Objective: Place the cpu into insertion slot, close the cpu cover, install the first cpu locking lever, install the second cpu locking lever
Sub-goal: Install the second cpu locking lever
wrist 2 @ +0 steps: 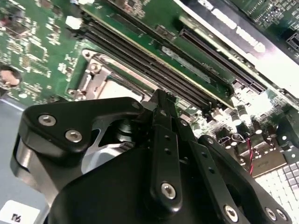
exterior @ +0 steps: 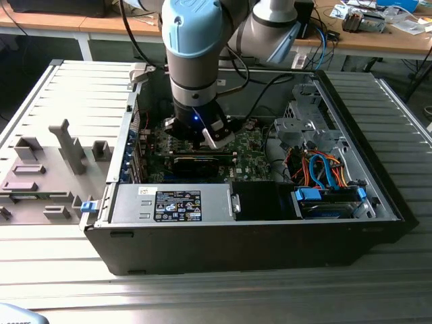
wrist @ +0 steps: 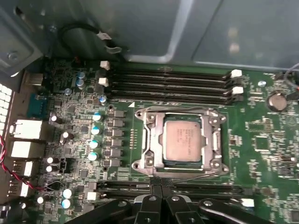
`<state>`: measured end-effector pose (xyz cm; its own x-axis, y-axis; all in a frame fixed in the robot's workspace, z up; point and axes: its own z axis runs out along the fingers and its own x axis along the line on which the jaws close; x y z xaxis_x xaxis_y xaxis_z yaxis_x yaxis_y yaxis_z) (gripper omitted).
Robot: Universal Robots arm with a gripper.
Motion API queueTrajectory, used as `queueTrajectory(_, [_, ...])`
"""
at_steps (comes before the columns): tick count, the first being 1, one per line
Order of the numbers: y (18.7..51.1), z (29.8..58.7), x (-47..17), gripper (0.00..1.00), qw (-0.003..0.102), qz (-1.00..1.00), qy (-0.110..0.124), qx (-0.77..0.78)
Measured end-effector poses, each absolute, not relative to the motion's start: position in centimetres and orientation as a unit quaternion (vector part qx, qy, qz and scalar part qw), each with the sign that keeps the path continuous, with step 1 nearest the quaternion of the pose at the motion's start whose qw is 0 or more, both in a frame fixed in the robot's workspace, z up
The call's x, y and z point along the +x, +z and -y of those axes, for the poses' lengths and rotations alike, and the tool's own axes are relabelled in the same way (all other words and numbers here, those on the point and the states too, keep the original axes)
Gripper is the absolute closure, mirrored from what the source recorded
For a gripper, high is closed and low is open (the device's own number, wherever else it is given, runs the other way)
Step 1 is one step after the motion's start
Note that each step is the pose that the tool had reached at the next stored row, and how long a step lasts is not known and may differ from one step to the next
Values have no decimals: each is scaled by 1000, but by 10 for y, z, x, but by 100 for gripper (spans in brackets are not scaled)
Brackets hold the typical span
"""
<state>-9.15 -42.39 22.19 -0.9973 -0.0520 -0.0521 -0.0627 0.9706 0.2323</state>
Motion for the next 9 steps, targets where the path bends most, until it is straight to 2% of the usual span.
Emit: queueTrajectory(9, [207,424,-100,89,22,-991,128,-41])
